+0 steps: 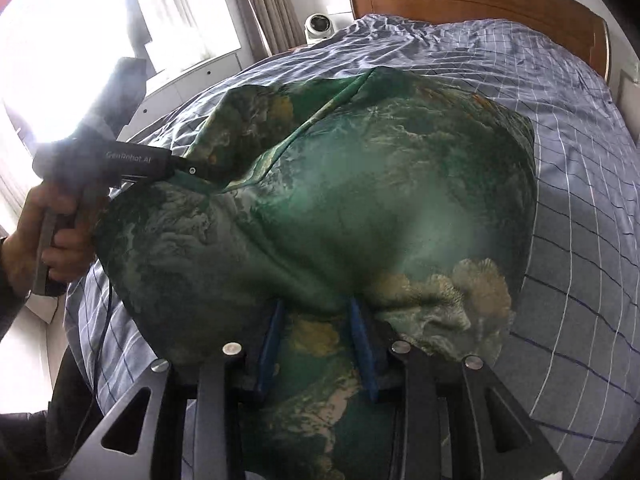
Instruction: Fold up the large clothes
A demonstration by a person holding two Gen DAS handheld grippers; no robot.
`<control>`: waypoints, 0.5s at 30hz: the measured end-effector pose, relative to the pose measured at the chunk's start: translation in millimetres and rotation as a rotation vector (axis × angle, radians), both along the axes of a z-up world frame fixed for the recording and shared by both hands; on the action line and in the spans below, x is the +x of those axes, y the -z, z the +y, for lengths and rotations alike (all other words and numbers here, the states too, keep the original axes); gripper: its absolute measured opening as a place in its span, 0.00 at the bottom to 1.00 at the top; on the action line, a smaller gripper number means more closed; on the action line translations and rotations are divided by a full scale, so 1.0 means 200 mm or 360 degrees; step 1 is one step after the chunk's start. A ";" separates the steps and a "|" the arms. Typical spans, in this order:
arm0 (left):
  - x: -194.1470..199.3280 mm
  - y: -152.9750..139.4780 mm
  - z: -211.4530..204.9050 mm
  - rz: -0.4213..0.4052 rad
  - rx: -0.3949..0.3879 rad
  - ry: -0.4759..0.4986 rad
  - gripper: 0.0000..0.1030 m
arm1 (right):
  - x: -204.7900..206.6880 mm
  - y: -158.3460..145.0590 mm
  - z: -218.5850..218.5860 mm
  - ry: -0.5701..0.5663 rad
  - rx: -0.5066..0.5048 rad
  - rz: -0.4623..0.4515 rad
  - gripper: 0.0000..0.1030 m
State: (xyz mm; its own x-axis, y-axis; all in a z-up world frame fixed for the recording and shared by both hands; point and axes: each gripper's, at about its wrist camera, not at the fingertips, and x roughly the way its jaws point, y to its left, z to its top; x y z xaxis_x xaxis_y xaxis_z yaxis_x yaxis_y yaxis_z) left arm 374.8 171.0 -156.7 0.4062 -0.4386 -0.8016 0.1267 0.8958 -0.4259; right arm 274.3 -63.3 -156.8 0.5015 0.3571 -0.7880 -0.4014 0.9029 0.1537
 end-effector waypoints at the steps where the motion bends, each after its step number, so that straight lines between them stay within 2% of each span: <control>1: 0.00 -0.01 0.01 0.0001 -0.0019 -0.0006 0.33 | 0.00 -0.01 0.00 -0.0012 -0.0007 0.0010 0.33; 5: -0.04 -0.13 0.06 -0.0049 -0.0090 0.0000 0.28 | 0.02 -0.17 -0.01 -0.0022 0.0033 0.0070 0.33; 7: -0.06 -0.22 0.11 -0.0115 -0.0094 0.0014 0.28 | 0.06 -0.30 -0.03 -0.0009 0.0085 0.0030 0.34; 9: -0.05 -0.25 0.14 -0.0148 -0.0053 0.0013 0.28 | 0.11 -0.44 -0.06 0.0017 0.0124 -0.0055 0.34; 12: -0.03 -0.17 0.17 -0.0079 -0.0026 0.0006 0.29 | 0.25 -0.56 -0.07 0.0041 0.0079 -0.0132 0.34; 15: -0.03 -0.02 0.19 -0.0019 -0.0069 -0.0061 0.33 | 0.43 -0.50 -0.04 0.0083 0.0021 -0.0100 0.34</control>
